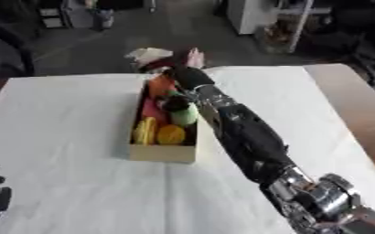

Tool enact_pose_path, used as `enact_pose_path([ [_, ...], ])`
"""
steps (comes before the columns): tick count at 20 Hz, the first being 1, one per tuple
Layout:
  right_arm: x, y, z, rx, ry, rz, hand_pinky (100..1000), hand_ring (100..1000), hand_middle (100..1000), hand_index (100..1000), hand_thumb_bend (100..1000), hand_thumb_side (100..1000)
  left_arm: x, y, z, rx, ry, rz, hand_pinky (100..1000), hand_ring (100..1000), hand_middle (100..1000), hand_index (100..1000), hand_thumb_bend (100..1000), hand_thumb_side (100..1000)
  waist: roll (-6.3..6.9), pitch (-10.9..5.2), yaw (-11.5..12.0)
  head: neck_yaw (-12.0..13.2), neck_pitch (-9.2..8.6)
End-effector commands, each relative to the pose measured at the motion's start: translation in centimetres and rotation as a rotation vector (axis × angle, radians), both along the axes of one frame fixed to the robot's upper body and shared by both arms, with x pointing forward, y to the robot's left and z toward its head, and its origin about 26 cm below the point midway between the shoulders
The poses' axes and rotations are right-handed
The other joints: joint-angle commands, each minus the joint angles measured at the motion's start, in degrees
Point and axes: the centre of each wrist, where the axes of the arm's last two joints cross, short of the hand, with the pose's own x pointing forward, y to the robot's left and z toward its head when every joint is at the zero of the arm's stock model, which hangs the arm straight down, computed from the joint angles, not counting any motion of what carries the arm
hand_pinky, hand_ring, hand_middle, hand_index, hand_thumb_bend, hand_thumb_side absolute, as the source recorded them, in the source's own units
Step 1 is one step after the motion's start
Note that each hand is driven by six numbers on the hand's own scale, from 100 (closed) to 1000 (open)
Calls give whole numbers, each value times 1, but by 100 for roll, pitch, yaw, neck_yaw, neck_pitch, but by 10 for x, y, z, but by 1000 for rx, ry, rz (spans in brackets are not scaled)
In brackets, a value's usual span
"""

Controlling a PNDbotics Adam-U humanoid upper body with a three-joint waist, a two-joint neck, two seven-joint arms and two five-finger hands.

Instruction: Pick up objects on the table and place them in the box.

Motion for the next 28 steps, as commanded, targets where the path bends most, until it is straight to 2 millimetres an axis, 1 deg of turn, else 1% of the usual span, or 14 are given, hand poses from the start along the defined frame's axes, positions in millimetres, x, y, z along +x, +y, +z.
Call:
enact_pose_path([
  [1, 1, -8, 41, 37, -118, 16, 882, 878, 905, 956, 295, 688, 0, 4, 5, 5, -16, 5, 705, 574, 604, 770, 356, 448, 19, -112, -27, 23, 12],
  [3, -2, -9, 59, 67, -189, 37, 883, 877, 904, 956, 294, 676, 0, 4, 5, 7, -15, 7, 705, 574, 604, 770, 356, 448, 2, -120, -53, 37, 27],
  [6, -8, -12, 83, 108, -297, 73, 873, 856, 880, 947, 276, 601, 0, 5, 4, 8, -11, 11, 705, 573, 604, 770, 356, 448, -24, -148, -116, 70, 61],
  [8, -13, -15, 96, 136, -372, 102, 853, 825, 840, 936, 225, 508, -1, 6, 2, 8, -7, 18, 705, 573, 603, 770, 356, 449, -43, -166, -172, 111, 89],
  [9, -16, -17, 100, 150, -405, 121, 834, 795, 809, 928, 175, 453, -1, 7, 1, 8, -4, 22, 705, 573, 603, 769, 356, 449, -53, -180, -207, 137, 112],
  [10, -20, -19, 101, 164, -433, 141, 820, 774, 789, 923, 134, 421, -1, 8, 0, 7, -2, 28, 705, 573, 603, 769, 356, 448, -65, -196, -248, 174, 136],
  [12, -27, -26, 96, 192, -477, 180, 802, 747, 752, 911, 100, 398, -2, 10, -1, 6, -1, 41, 704, 573, 603, 769, 356, 447, -86, -218, -344, 277, 176],
  [13, -31, -30, 93, 209, -496, 196, 800, 742, 745, 908, 100, 394, -2, 11, 0, 6, -2, 47, 704, 573, 603, 769, 356, 447, -100, -222, -400, 346, 194],
  [14, -36, -35, 89, 230, -515, 205, 790, 725, 709, 895, 100, 374, -2, 12, 0, 6, -4, 52, 704, 572, 603, 769, 356, 447, -115, -224, -458, 421, 204],
  [17, -50, -42, 73, 309, -561, 206, 767, 690, 662, 871, 100, 384, -2, 14, 0, 5, -8, 72, 704, 572, 603, 768, 355, 448, -165, -196, -639, 665, 207],
  [20, -64, -35, 54, 413, -588, 209, 740, 658, 627, 849, 100, 424, -1, 16, 1, 2, -15, 90, 703, 571, 602, 766, 354, 444, -203, -140, -771, 861, 196],
  [23, -79, -24, 35, 513, -597, 212, 719, 632, 617, 846, 100, 450, 0, 16, 1, -5, -24, 104, 701, 571, 602, 765, 353, 442, -226, -75, -874, 1004, 207],
  [27, -97, -22, 3, 610, -551, 221, 712, 620, 615, 854, 100, 465, 0, 16, 0, -17, -25, 115, 700, 570, 600, 764, 352, 440, -235, -53, -919, 1099, 245],
  [28, -102, -24, -4, 626, -541, 223, 707, 617, 624, 877, 100, 485, 0, 15, -1, -18, -24, 114, 705, 578, 611, 770, 357, 447, -233, -57, -921, 1121, 275],
])
